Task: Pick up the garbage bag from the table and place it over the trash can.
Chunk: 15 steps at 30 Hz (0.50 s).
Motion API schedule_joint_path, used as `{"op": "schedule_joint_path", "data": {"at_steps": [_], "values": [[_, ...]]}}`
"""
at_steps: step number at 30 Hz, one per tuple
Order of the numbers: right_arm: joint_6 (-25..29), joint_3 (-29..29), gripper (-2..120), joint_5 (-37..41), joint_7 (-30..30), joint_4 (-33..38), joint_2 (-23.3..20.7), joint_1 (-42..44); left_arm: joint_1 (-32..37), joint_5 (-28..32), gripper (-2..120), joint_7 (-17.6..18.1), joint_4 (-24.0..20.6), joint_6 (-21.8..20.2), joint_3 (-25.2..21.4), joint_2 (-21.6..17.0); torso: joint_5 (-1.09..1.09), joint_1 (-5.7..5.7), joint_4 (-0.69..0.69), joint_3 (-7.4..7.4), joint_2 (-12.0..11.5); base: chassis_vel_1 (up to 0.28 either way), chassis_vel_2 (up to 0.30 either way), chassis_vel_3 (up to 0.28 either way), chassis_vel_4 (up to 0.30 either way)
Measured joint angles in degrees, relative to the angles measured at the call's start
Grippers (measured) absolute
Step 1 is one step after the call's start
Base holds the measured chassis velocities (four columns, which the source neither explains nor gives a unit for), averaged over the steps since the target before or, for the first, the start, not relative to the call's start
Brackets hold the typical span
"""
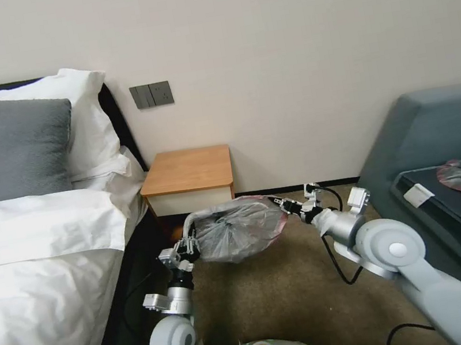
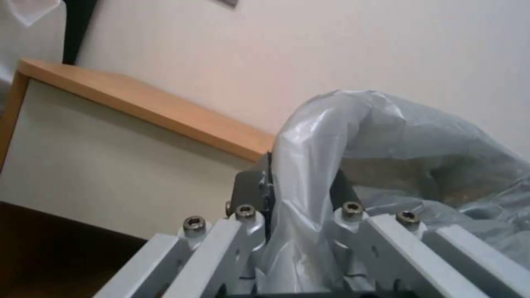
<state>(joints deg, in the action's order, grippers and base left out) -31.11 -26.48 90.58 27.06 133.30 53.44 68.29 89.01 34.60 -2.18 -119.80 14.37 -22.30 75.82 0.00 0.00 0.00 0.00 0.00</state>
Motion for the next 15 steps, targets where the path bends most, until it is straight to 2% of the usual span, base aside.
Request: {"op": "schedule_joint_path", "data": {"at_steps": [2,4,6,7,9,11,12,14,15], "values": [[-0.08,-0.1,14,0.0,-0.17,0.0,-0.05,0.15,-0.08,0.77,9,-0.24,-0.08,-0.15,-0.23,0.0,0.0,0.0,0.0,0.0,0.0,0.0,0.0,0.0,0.0],[-0.09,-0.24,23,-0.08,-0.34,0.0,-0.05,0.51,-0.18,1.91,9,-0.52,-0.27,-0.41,-0.54,0.02,0.0,0.0,0.0,0.0,0.0,0.0,0.0,0.0,0.0],[-0.09,-0.27,25,-0.15,-0.4,0.0,0.0,0.7,-0.19,2.25,9,-0.61,-0.34,-0.48,-0.63,0.03,0.0,0.0,0.0,0.0,0.0,0.0,0.0,0.0,0.0],[-0.08,-0.29,34,-0.51,-0.61,0.12,0.26,1.24,-0.18,3.45,9,-1.08,-0.52,-0.8,-0.93,0.07,0.0,0.0,0.0,0.0,0.0,0.0,0.0,0.0,0.0],[-0.06,-0.29,37,-0.78,-0.76,0.19,0.44,1.51,-0.14,3.97,9,-1.39,-0.62,-1.01,-1.08,0.08,0.0,0.0,0.0,0.0,0.0,0.0,0.0,0.0,0.0],[-0.02,-0.19,51,-2.67,-1.76,0.41,1.18,2.81,-0.1,5.83,9,-1.6,-1.02,-1.65,-1.26,0.11,-0.01,0.0,0.0,0.0,0.0,0.0,0.0,0.0,0.0],[-0.02,-0.19,51,-2.67,-1.76,0.41,1.18,2.81,-0.1,5.83,9,-1.6,-1.02,-1.65,-1.26,0.11,-0.01,0.0,0.0,0.0,0.0,0.0,0.0,0.0,0.0],[0.0,-0.19,61,-4.85,-2.87,0.56,1.9,4.27,-0.17,7.08,9,-1.22,-1.57,-2.35,-1.28,0.13,0.0,0.0,0.0,0.0,0.0,0.0,0.0,0.0,0.0],[0.0,-0.19,61,-4.85,-2.87,0.56,1.9,4.27,-0.17,7.08,9,-1.22,-1.57,-2.35,-1.28,0.13,0.0,0.0,0.0,0.0,0.0,0.0,0.0,0.0,0.0]]}}
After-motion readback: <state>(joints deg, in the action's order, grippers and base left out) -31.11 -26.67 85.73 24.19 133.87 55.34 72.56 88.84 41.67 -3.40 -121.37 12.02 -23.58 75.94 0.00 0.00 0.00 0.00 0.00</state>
